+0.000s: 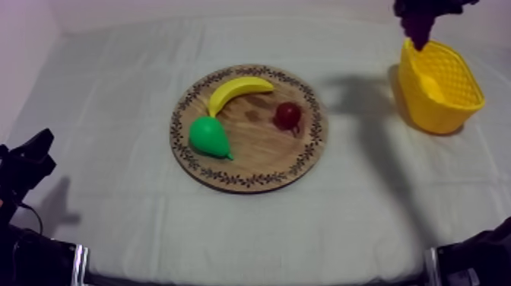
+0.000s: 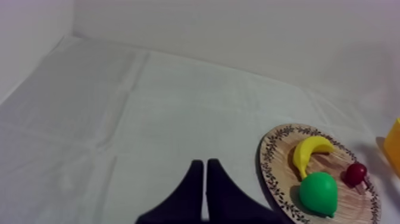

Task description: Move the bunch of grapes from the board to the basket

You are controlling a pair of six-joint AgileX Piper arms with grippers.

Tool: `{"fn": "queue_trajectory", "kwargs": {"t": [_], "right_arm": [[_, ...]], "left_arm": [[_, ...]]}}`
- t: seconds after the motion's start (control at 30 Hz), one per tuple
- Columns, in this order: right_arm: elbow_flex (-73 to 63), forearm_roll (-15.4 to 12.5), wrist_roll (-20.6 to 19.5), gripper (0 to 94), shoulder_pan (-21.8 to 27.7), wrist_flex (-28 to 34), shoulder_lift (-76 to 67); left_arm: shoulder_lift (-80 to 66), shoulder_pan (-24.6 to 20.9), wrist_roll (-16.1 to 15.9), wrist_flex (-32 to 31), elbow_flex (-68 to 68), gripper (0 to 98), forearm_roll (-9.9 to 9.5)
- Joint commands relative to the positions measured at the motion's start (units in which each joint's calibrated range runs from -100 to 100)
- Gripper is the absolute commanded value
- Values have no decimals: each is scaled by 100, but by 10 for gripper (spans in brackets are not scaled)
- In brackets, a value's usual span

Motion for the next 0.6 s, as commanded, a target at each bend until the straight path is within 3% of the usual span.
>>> {"fn": "queue_trajectory", "kwargs": {"t": [0.0,0.3,0.57], "right_arm": [[5,-37,334,287,580,-238,-8],[204,-214,975,284,1535,-970,216],[431,-439,1306,285,1937,-1334,896]], "left_arm": [[0,0,0,-3,-3,1,0],[0,0,0,-3,-3,1,0],[0,0,0,-3,-3,1,0]]}}
